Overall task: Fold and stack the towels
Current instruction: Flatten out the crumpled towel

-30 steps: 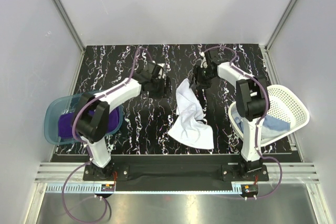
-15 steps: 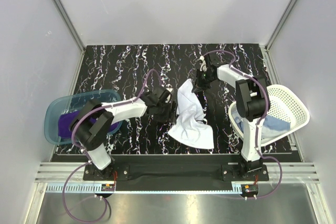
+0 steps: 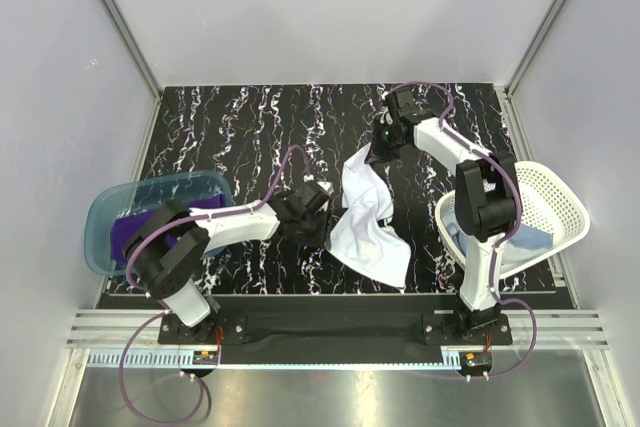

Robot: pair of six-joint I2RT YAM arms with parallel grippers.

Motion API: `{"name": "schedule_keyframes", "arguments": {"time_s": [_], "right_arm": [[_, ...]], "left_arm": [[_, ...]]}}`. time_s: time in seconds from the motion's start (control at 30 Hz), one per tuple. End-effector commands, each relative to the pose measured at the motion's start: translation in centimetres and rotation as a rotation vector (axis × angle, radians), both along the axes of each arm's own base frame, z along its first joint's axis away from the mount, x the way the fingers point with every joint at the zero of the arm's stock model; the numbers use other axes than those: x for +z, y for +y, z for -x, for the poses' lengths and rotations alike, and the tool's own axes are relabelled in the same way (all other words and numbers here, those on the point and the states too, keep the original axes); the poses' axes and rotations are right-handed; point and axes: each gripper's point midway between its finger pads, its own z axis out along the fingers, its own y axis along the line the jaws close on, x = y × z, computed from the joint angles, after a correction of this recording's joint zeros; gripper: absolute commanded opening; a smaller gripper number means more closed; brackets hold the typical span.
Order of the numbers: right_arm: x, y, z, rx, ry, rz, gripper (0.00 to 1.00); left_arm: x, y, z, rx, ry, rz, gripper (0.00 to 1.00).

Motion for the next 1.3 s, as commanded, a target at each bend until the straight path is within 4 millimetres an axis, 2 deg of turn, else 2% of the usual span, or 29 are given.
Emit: {"name": "schedule_keyframes", "arguments": {"time_s": [0.0, 0.03, 0.13, 0.2, 0.23, 0.33, 0.37, 0.47, 0.53, 0.57, 0.6, 0.63, 0.7, 0.73, 0.8, 0.83, 0.9, 0.93, 0.97, 1.17, 1.27], "right_arm": [[-0.1, 3.0, 0.2, 0.03, -0.03, 0.0, 0.11], [-0.3, 3.5, 0.4, 0.04, -0.038, 0.012, 0.12], [-1.0, 4.2, 0.5, 0.035, -0.025, 0.016, 0.11], [-1.1, 4.3, 0.5, 0.031, -0.009, 0.02, 0.11], [-1.3, 4.1, 0.4, 0.03, -0.009, 0.033, 0.12], [-1.2, 3.2, 0.3, 0.024, -0.023, 0.086, 0.11], [-1.2, 2.7, 0.6, 0.032, -0.015, 0.115, 0.1], [-0.5, 1.4, 0.6, 0.027, -0.039, 0.178, 0.09], [0.2, 0.9, 0.9, 0.029, -0.062, 0.194, 0.1], [0.5, 0.8, 0.8, 0.03, -0.078, 0.193, 0.1], [0.7, 0.6, 1.2, 0.031, -0.083, 0.194, 0.1], [0.8, 0.5, 1.3, 0.029, -0.089, 0.194, 0.1], [0.6, 0.2, 1.5, 0.023, -0.089, 0.199, 0.1], [0.9, 0.2, 1.5, 0.024, -0.097, 0.198, 0.1], [0.7, 0.2, 1.6, 0.024, -0.094, 0.198, 0.09], [0.6, 0.2, 1.7, 0.027, -0.091, 0.193, 0.09], [0.4, 0.3, 1.9, 0.029, -0.087, 0.19, 0.09], [0.6, 0.3, 1.8, 0.028, -0.092, 0.185, 0.09], [0.6, 0.3, 1.8, 0.029, -0.096, 0.183, 0.09], [0.6, 0.1, 2.1, 0.033, -0.105, 0.186, 0.09], [0.7, -0.4, 2.1, 0.018, -0.115, 0.205, 0.09]], "left_arm": [[-1.3, 1.6, 0.3, 0.047, 0.016, -0.075, 0.32], [-2.0, 2.0, 0.8, 0.053, 0.045, -0.105, 0.19], [-2.4, 2.6, 1.3, 0.062, 0.073, -0.136, 0.0], [-2.2, 3.3, 1.5, 0.075, 0.072, -0.152, 0.0], [-1.1, 3.5, 1.8, 0.084, 0.065, -0.136, 0.0], [0.2, 5.1, 1.9, 0.125, 0.031, -0.162, 0.0], [1.4, 5.2, 1.7, 0.135, 0.004, -0.139, 0.0], [2.8, 5.2, 1.8, 0.149, -0.018, -0.105, 0.0], [3.8, 3.8, 1.3, 0.124, -0.055, -0.021, 0.0], [4.0, 3.3, 1.1, 0.111, -0.067, 0.007, 0.06], [4.3, 2.0, 0.8, 0.068, -0.082, 0.063, 0.28], [4.3, 1.5, 0.7, 0.053, -0.087, 0.074, 0.34], [4.7, 0.5, -0.3, 0.041, -0.111, 0.085, 0.38], [3.7, 0.7, -0.5, 0.028, -0.096, 0.043, 0.39], [3.6, 0.3, -1.3, 0.026, -0.095, 0.002, 0.43], [2.5, 0.5, -1.1, 0.012, -0.072, -0.033, 0.47], [1.8, 0.4, -1.0, 0.008, -0.065, -0.042, 0.5], [1.5, 0.2, -1.2, 0.007, -0.07, -0.038, 0.54], [0.9, 0.1, -1.2, 0.007, -0.061, -0.046, 0.62], [-0.7, -0.2, -1.4, 0.009, -0.028, -0.08, 0.61], [-1.7, 0.5, -1.4, 0.019, -0.013, -0.149, 0.51]]}}
